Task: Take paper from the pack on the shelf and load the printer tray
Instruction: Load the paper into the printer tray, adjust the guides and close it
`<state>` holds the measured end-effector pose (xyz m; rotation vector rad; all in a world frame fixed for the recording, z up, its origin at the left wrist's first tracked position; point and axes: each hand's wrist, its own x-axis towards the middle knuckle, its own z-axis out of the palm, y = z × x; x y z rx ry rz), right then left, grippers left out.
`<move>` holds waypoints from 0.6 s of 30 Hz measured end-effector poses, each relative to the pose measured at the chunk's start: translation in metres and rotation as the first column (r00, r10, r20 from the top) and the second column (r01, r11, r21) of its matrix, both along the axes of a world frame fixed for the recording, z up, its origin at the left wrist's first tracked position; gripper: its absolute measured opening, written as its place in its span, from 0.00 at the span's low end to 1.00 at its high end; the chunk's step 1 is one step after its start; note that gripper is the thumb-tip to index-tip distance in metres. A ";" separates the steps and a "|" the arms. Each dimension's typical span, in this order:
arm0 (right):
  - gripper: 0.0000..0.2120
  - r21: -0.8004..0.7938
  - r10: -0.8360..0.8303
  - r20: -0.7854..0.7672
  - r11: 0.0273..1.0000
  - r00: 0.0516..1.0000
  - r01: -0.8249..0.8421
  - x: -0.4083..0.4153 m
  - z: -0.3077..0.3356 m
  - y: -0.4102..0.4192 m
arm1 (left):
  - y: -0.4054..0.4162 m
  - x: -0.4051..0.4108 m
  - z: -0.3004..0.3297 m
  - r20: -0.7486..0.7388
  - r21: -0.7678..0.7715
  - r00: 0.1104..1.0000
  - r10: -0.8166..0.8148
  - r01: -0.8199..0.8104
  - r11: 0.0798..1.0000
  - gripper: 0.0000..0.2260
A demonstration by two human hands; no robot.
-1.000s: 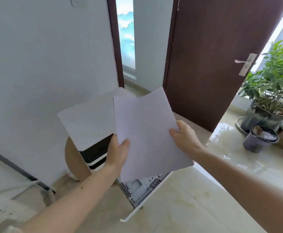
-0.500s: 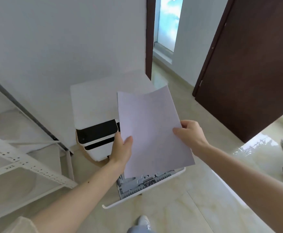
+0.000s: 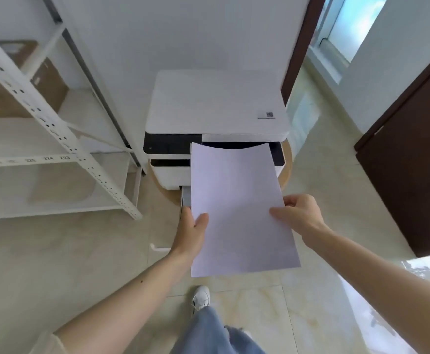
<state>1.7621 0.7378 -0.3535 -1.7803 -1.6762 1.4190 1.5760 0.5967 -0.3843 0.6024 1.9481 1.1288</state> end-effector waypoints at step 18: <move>0.06 -0.181 0.038 0.070 0.983 0.997 -0.025 0.002 -0.107 -0.027 | -0.029 0.001 -0.089 0.308 -0.313 0.902 0.304 -0.205 0.927 0.10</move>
